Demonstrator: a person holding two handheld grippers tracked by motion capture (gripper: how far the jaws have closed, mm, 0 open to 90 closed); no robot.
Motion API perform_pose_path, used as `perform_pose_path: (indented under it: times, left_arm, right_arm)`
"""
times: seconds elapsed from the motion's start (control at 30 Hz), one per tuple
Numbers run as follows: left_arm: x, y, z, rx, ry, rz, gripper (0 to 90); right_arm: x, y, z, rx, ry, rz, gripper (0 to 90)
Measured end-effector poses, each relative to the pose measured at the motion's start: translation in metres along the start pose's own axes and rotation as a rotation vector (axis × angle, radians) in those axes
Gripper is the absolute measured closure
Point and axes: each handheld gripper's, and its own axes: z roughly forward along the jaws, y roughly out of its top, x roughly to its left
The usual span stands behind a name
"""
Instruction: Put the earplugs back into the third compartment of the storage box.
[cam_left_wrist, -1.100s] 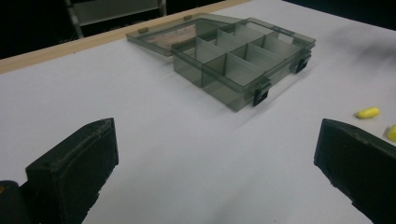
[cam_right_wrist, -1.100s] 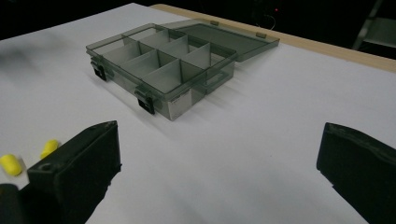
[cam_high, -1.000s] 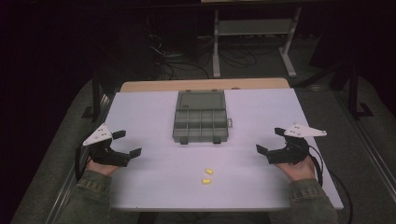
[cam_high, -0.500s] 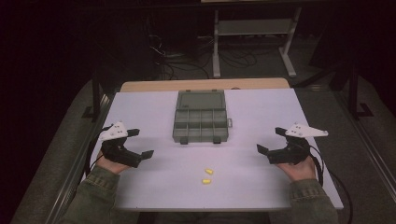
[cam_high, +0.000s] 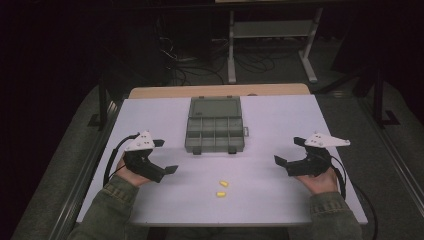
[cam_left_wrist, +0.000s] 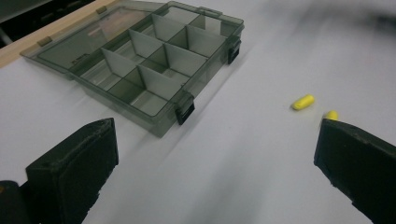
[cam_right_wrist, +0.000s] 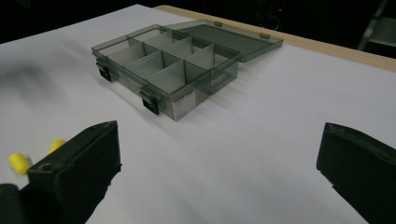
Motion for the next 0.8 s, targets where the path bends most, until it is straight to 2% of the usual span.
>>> perform_pose_path:
  times: [0.47, 0.8]
  left_arm:
    - [-0.014, 0.01, 0.03, 0.061, -0.065, 0.062, 0.0]
    - [-0.031, 0.011, 0.058, 0.115, -0.137, 0.103, 0.0]
  right_arm:
    - [0.0, 0.0, -0.001, -0.001, 0.007, 0.001, 0.0]
    - [0.001, -0.001, 0.001, 0.009, 0.008, -0.009, 0.0]
